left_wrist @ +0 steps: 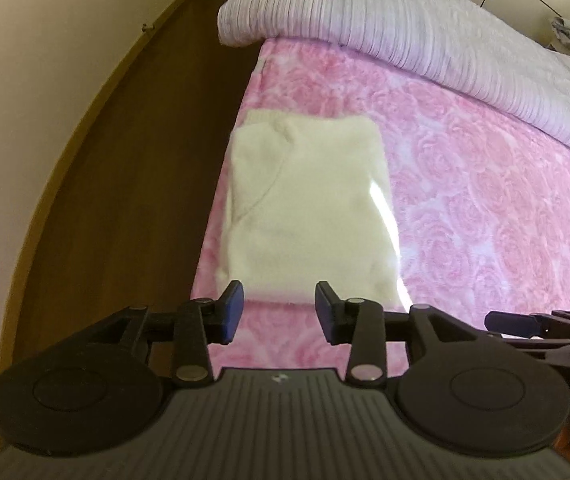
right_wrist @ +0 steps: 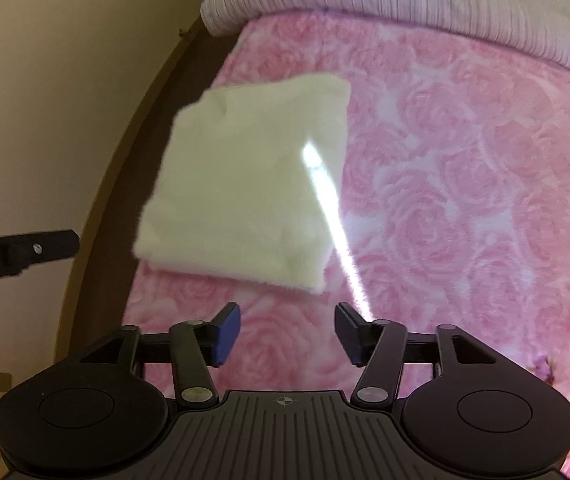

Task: Fold clothes

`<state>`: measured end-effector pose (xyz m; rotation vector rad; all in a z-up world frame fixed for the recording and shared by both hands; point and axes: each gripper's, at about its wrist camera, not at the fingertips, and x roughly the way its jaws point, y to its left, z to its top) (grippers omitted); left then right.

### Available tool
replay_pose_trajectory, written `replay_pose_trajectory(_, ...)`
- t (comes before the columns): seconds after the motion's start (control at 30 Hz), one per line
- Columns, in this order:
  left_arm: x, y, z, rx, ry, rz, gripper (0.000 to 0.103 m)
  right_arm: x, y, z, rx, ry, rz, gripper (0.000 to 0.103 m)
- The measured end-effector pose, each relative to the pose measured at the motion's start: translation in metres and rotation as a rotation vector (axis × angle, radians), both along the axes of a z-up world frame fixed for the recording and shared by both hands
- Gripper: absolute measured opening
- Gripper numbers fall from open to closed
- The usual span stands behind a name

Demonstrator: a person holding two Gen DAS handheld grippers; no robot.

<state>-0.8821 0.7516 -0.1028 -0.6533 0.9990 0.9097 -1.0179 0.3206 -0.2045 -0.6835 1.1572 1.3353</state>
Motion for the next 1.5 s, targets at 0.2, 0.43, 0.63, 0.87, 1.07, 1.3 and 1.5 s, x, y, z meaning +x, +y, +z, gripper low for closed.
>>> replay_pose_trajectory(0.2, 0.002, -0.025, 0.029, 0.066, 0.017, 0.011, 0.048, -0.009, -0.041, 0.036, 0.053, -0.019, 0.002, 0.066)
replay_pose_trajectory(0.43, 0.005, -0.05, 0.043, 0.108, 0.043, 0.012, 0.058, -0.029, -0.078, 0.055, 0.045, -0.021, 0.03, 0.066)
replay_pose_trajectory(0.63, 0.007, -0.067, 0.044, 0.148, 0.092, 0.011, 0.058, -0.027, -0.085, 0.062, 0.039, -0.042, 0.03, 0.066)
replay_pose_trajectory(0.87, 0.004, -0.078, 0.048, 0.159, 0.035, 0.029, 0.058, -0.031, -0.118, 0.071, 0.056, -0.032, -0.061, 0.067)
replay_pose_trajectory(1.07, 0.007, -0.082, 0.043, 0.133, 0.043, 0.008, 0.053, -0.047, -0.152, 0.075, 0.094, -0.005, -0.09, 0.067)
replay_pose_trajectory(1.3, 0.006, -0.086, 0.026, 0.089, 0.062, 0.011, 0.048, -0.012, -0.127, 0.059, 0.041, 0.021, -0.125, 0.067)
replay_pose_trajectory(1.5, 0.007, -0.091, 0.015, 0.043, 0.075, 0.009, 0.048, -0.027, -0.15, 0.059, 0.003, -0.039, -0.098, 0.067)
